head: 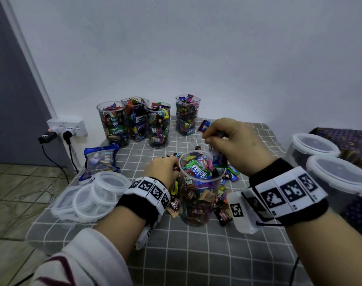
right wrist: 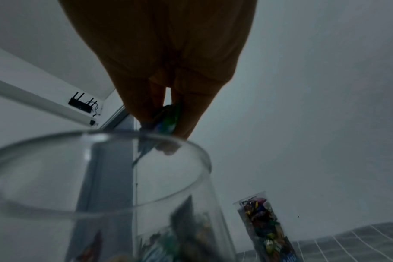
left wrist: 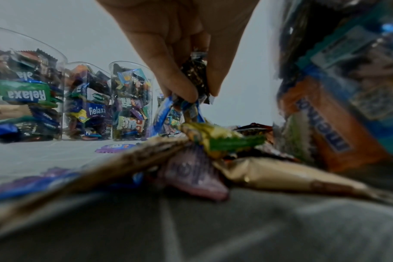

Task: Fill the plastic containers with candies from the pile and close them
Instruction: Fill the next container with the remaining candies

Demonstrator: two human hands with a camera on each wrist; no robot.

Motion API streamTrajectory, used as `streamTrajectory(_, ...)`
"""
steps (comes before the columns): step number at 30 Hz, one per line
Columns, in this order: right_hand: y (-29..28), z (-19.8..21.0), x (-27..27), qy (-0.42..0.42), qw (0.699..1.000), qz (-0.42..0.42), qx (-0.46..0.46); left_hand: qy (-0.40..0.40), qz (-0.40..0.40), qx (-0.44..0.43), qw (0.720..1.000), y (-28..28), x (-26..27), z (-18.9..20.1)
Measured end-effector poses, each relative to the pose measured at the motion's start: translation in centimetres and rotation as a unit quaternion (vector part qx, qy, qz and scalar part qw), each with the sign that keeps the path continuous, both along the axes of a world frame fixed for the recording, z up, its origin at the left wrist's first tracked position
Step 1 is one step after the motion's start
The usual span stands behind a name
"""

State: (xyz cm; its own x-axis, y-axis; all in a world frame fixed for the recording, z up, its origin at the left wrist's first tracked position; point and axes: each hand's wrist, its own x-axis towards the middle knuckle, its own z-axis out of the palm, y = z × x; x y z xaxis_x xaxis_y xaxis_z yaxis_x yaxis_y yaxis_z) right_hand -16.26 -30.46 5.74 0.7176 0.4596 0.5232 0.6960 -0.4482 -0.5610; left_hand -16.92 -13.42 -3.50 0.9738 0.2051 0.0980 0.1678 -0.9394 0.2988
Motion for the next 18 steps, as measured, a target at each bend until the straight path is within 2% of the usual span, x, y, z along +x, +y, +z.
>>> streamTrajectory(5, 0.4, -1.3, -0.5, 0.016, 0.999, 0.019, -0.030, -0.004, -0.005, 0.007, 1.000, -0.1, -0.2, 0.2)
streamTrajectory(9, -0.2, -1.8, -0.8, 0.046, 0.998, 0.035, -0.020, -0.004, -0.004, -0.001, 1.000, -0.1, -0.3, 0.2)
streamTrajectory(16, -1.8, -3.1, -1.1, 0.165, 0.983, 0.045, 0.070, -0.015, -0.005, -0.042, 0.999, -0.1, -0.7, 0.6)
streamTrajectory(18, -2.4, -3.5, -1.0, 0.207, 0.976, 0.047, 0.050, -0.028, -0.008, -0.060, 0.998, -0.1, -0.8, 0.5)
